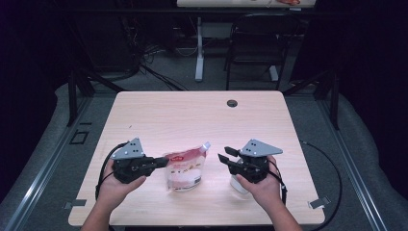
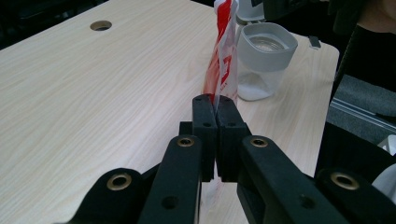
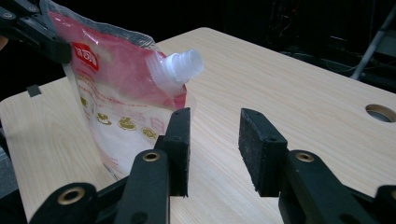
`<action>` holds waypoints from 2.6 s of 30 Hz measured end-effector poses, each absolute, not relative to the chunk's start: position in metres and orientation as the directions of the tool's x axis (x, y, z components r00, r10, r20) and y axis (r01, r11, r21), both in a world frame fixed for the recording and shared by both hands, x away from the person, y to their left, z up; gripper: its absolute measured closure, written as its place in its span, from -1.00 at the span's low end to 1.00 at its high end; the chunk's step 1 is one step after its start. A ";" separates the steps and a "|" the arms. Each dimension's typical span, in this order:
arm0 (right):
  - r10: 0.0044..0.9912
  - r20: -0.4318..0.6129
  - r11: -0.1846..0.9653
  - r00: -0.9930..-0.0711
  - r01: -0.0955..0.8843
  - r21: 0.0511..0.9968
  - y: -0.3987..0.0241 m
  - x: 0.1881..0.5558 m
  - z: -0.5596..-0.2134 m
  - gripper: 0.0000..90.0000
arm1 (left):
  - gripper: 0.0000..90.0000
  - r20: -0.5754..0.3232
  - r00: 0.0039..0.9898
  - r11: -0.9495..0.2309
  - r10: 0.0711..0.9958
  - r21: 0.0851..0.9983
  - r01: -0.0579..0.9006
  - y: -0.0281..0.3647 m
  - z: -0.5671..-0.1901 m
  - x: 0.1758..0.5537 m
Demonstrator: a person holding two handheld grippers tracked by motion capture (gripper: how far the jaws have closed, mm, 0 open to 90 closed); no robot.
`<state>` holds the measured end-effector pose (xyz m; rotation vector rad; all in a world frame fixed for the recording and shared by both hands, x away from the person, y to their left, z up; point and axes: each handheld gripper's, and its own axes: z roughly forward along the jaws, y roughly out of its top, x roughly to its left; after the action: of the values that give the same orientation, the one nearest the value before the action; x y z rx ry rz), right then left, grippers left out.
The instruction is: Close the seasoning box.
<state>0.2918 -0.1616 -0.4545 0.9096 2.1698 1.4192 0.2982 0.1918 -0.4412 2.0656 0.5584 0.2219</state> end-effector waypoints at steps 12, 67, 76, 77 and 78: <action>0.669 0.030 0.291 -0.743 0.298 0.909 -0.145 0.296 -0.455 0.37 | 0.87 -0.060 0.867 -0.441 0.494 0.842 0.310 0.200 -0.442 0.300; 0.597 -0.003 0.350 -0.802 0.258 0.900 -0.106 0.297 -0.455 0.46 | 0.86 -0.048 0.834 -0.421 0.549 0.846 0.326 0.203 -0.443 0.304; 0.610 -0.009 0.354 -0.793 0.261 0.898 -0.115 0.296 -0.453 0.46 | 0.87 -0.045 0.839 -0.428 0.542 0.845 0.321 0.193 -0.444 0.309; 0.612 -0.012 0.355 -0.791 0.261 0.897 -0.116 0.296 -0.453 0.46 | 0.87 -0.045 0.841 -0.429 0.539 0.845 0.320 0.191 -0.444 0.309; 0.613 -0.012 0.354 -0.790 0.262 0.898 -0.118 0.295 -0.453 0.46 | 0.87 -0.047 0.841 -0.428 0.540 0.845 0.322 0.189 -0.444 0.310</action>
<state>0.2954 -0.1178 -0.4526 0.7703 2.2760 1.4130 0.3097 0.1888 -0.4443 2.0517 0.6310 0.2849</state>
